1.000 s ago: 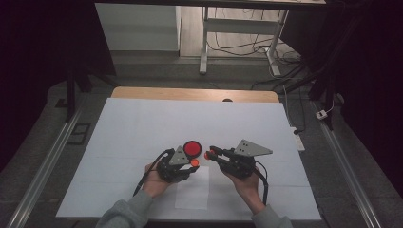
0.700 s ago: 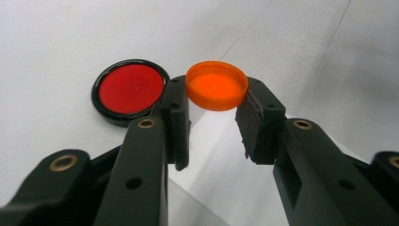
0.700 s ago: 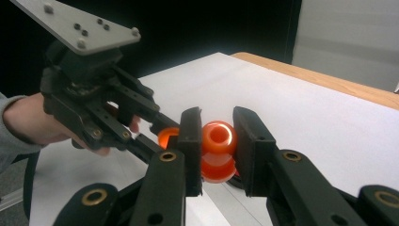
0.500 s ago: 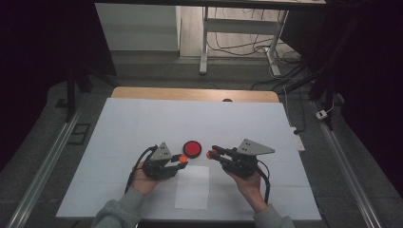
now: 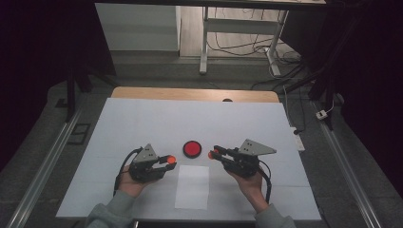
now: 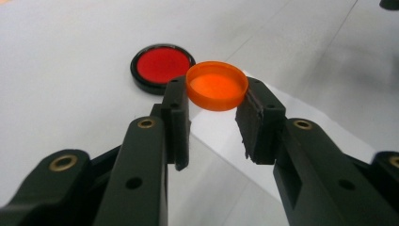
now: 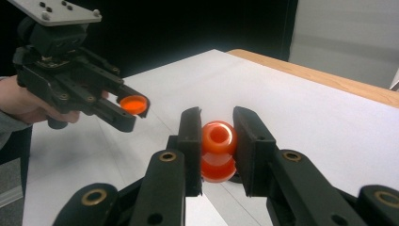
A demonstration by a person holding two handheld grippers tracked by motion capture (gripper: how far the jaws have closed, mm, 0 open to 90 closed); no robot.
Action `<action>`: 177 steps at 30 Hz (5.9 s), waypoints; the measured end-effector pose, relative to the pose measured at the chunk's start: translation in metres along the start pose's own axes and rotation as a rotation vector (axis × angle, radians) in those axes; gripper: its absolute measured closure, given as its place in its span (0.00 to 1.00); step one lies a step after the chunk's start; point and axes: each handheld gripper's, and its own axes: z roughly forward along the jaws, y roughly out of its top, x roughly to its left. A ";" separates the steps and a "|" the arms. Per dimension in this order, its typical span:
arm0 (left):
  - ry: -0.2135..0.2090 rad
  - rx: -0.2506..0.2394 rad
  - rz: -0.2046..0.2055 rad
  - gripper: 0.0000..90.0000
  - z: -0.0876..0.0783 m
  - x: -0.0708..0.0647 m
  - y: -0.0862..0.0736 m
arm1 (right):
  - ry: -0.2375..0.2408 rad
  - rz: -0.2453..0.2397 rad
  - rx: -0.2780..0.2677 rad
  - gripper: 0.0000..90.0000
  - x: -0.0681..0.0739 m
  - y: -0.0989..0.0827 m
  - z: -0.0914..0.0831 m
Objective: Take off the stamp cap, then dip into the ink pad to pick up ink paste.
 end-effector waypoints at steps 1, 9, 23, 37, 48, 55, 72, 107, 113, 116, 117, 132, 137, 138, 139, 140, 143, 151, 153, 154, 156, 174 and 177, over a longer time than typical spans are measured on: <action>0.001 0.000 -0.004 0.73 -0.002 0.001 -0.002 | -0.002 0.000 0.001 0.81 0.000 0.000 -0.001; 0.031 -0.017 -0.030 0.73 -0.019 0.005 -0.013 | -0.010 0.006 0.004 0.81 -0.004 -0.002 -0.002; 0.097 -0.055 -0.064 0.73 -0.050 0.007 -0.034 | -0.016 0.006 0.005 0.81 -0.006 -0.003 -0.003; 0.115 -0.057 -0.092 0.73 -0.057 0.015 -0.042 | -0.029 0.009 0.003 0.81 -0.009 -0.004 -0.005; 0.111 -0.053 -0.100 0.73 -0.057 0.016 -0.044 | -0.028 0.009 0.000 0.81 -0.009 -0.004 -0.006; 0.111 -0.053 -0.091 0.73 -0.057 0.014 -0.043 | -0.031 0.009 -0.006 0.81 -0.010 -0.002 -0.007; 0.115 -0.047 -0.103 0.73 -0.057 0.016 -0.045 | -0.026 0.002 -0.010 0.81 -0.009 0.001 -0.004; 0.119 -0.037 -0.105 0.73 -0.056 0.017 -0.045 | -0.033 -0.004 0.052 0.81 -0.019 0.000 0.035; 0.119 -0.036 -0.105 0.73 -0.056 0.017 -0.045 | -0.032 -0.002 0.058 0.81 -0.021 0.001 0.042; 0.117 -0.035 -0.105 0.73 -0.056 0.017 -0.045 | -0.033 -0.002 0.062 0.81 -0.022 0.001 0.046; 0.116 -0.035 -0.105 0.73 -0.056 0.017 -0.045 | -0.035 -0.003 0.061 0.81 -0.022 0.001 0.048; 0.111 -0.028 -0.101 0.73 -0.055 0.017 -0.045 | -0.048 0.010 0.089 0.81 -0.028 -0.002 0.069; 0.110 -0.024 -0.102 0.73 -0.054 0.018 -0.046 | -0.056 0.013 0.110 0.81 -0.031 -0.003 0.076; 0.110 -0.024 -0.102 0.73 -0.054 0.018 -0.046 | -0.057 0.015 0.115 0.81 -0.032 -0.003 0.077; 0.109 -0.024 -0.102 0.73 -0.054 0.018 -0.046 | -0.058 0.017 0.115 0.81 -0.032 -0.004 0.078; 0.108 -0.023 -0.103 0.73 -0.054 0.018 -0.046 | -0.059 0.017 0.123 0.81 -0.033 -0.004 0.079; 0.108 -0.023 -0.106 0.73 -0.054 0.018 -0.046 | -0.057 0.018 0.137 0.81 -0.034 -0.006 0.084; 0.108 -0.020 -0.105 0.73 -0.054 0.018 -0.046 | -0.041 0.010 0.155 0.81 -0.031 -0.007 0.098; 0.108 -0.019 -0.104 0.73 -0.054 0.018 -0.046 | -0.038 0.004 0.161 0.81 -0.031 -0.006 0.100; 0.108 -0.018 -0.104 0.73 -0.054 0.018 -0.046 | -0.038 0.000 0.163 0.81 -0.030 -0.005 0.101; 0.108 -0.018 -0.104 0.73 -0.054 0.018 -0.046 | -0.035 0.001 0.167 0.81 -0.030 -0.006 0.103; 0.106 -0.014 -0.105 0.73 -0.054 0.019 -0.047 | -0.046 -0.020 0.239 0.81 -0.030 -0.011 0.119; 0.105 -0.013 -0.105 0.73 -0.053 0.019 -0.047 | -0.052 -0.027 0.246 0.81 -0.030 -0.012 0.121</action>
